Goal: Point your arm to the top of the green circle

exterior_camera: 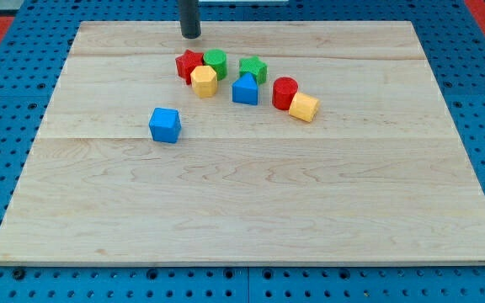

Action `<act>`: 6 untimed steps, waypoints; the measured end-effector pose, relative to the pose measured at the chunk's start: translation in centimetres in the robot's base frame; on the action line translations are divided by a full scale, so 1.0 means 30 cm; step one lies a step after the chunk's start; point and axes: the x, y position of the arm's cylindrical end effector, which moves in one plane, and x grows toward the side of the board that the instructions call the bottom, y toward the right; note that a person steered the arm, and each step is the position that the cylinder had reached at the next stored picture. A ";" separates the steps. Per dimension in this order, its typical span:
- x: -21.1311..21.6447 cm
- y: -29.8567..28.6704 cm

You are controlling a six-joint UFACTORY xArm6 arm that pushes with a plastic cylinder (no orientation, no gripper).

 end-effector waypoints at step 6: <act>0.073 0.159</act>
